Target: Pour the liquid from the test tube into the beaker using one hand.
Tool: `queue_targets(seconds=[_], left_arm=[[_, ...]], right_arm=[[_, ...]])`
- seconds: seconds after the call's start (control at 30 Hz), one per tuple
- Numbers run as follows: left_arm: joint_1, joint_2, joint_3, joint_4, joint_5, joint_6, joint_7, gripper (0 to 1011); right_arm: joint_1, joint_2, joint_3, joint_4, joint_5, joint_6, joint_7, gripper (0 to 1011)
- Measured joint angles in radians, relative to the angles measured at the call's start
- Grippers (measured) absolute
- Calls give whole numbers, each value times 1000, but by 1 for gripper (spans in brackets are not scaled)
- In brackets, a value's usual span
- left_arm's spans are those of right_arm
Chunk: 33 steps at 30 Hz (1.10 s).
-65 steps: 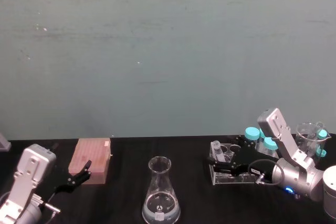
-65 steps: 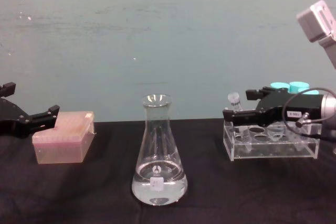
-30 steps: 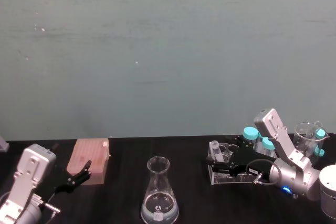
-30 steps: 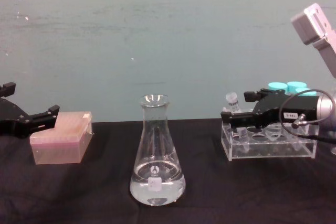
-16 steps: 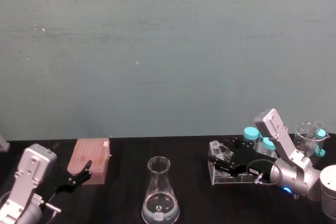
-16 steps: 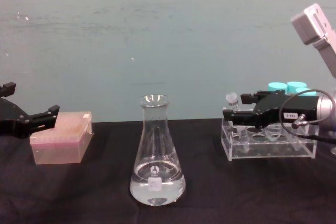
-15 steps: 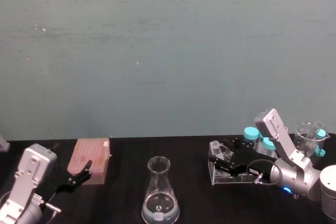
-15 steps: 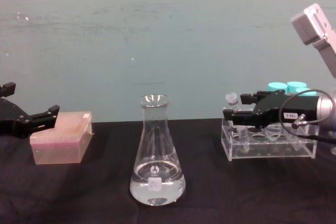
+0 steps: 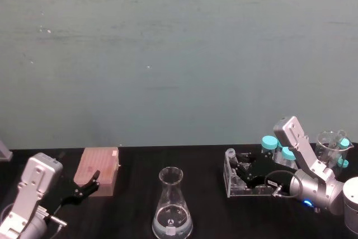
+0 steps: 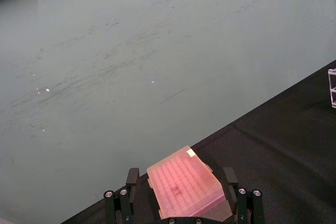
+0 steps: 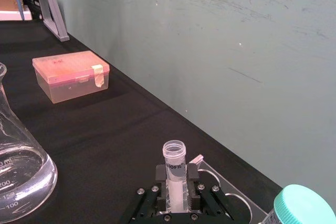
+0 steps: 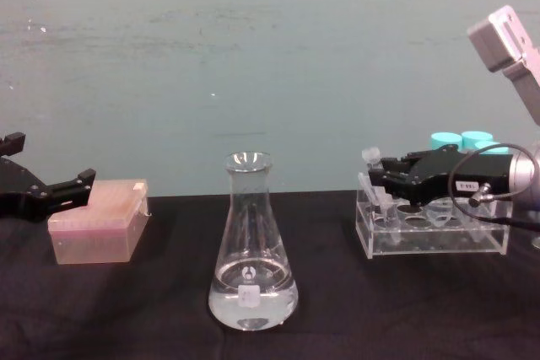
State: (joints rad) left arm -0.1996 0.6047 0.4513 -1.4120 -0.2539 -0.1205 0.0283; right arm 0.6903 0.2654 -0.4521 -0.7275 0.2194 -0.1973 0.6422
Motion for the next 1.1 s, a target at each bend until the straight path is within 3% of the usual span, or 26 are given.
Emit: queue_targets(seconds=[0.03, 0.13, 1.1], left_arm=[[0, 0, 0, 0, 0, 0, 0, 1000], [0, 0, 0, 0, 0, 0, 0, 1000], [0, 0, 0, 0, 0, 0, 0, 1000]], right_arm=[[0, 0, 0, 0, 0, 0, 0, 238], [0, 0, 0, 0, 0, 0, 0, 189], [0, 0, 0, 0, 0, 0, 0, 189]])
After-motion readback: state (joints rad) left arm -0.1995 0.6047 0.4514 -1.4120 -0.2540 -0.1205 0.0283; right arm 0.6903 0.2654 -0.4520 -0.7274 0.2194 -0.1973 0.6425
